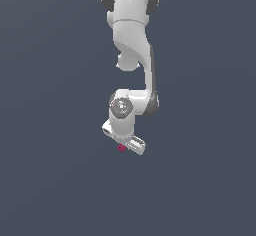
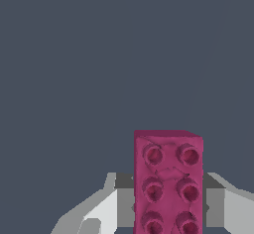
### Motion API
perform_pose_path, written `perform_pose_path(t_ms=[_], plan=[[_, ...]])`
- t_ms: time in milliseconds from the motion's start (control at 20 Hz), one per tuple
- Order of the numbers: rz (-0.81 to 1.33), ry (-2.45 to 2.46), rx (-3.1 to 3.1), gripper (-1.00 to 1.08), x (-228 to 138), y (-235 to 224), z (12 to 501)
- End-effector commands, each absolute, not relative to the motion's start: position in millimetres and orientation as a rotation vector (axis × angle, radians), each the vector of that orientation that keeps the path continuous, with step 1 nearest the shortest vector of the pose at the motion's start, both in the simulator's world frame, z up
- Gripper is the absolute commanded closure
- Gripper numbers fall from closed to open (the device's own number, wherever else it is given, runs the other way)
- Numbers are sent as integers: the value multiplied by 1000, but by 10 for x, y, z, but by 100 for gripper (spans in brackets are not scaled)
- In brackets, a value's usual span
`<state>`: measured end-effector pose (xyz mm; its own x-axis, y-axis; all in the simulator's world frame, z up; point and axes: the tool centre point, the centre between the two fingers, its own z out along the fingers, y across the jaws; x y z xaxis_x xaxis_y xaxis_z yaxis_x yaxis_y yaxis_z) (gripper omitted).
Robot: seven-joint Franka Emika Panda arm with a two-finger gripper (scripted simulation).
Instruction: Pick up the object and move it to a goal position.
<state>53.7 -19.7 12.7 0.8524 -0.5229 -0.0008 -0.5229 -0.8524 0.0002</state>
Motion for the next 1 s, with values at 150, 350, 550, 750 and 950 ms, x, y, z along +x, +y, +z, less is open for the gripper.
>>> perform_pose_path(t_ms=[150, 350, 550, 750, 950], plan=[[0, 854, -3023, 108, 468, -308, 190], [0, 854, -3023, 108, 357, -476, 282], [1, 854, -3023, 108, 185, -736, 423], [1, 854, -3022, 108, -40, -1085, 614], [0, 854, -3022, 108, -253, -1423, 800]])
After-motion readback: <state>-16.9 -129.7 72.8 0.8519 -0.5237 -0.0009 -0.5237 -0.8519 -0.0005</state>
